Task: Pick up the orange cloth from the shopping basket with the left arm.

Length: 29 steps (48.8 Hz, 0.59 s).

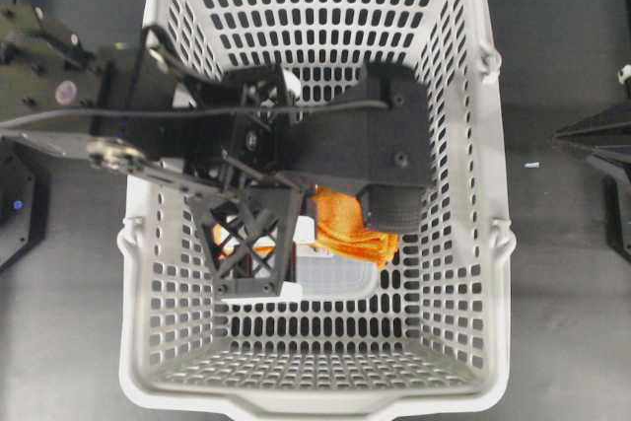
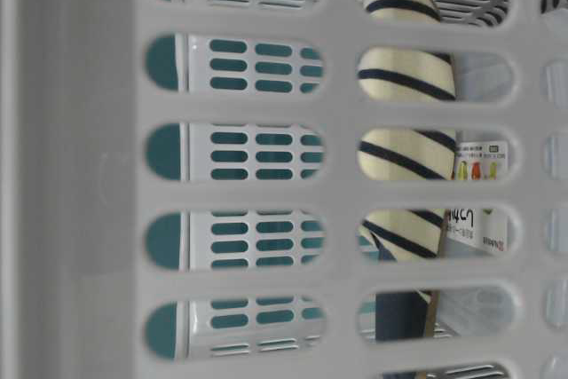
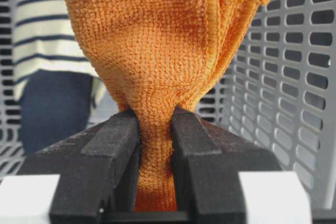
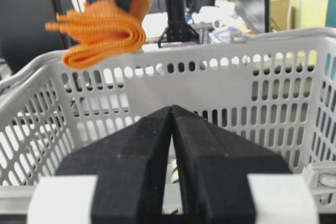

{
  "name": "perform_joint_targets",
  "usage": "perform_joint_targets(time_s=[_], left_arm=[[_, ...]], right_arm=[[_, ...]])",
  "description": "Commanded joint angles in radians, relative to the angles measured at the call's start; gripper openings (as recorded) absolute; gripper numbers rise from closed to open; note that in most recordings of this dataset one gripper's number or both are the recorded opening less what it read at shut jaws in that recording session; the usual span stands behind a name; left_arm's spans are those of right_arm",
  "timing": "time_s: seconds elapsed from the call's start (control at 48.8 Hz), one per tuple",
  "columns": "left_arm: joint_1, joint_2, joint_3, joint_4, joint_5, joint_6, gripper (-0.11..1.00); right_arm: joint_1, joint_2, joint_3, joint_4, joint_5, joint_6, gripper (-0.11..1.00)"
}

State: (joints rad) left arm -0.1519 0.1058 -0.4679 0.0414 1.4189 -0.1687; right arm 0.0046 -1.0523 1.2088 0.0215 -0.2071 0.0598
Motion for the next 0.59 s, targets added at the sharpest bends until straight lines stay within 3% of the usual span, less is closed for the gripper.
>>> perform_joint_targets(time_s=[0.0, 0.574], left_arm=[[0.003, 0.009, -0.067, 0.003, 0.025, -0.002, 0.15], [0.009, 0.020, -0.077, 0.003, 0.035, -0.002, 0.15]], right_arm=[[-0.002, 0.006, -0.006, 0.005, -0.002, 0.000, -0.01], [-0.003, 0.003, -0.003, 0.005, 0.002, 0.000, -0.01]])
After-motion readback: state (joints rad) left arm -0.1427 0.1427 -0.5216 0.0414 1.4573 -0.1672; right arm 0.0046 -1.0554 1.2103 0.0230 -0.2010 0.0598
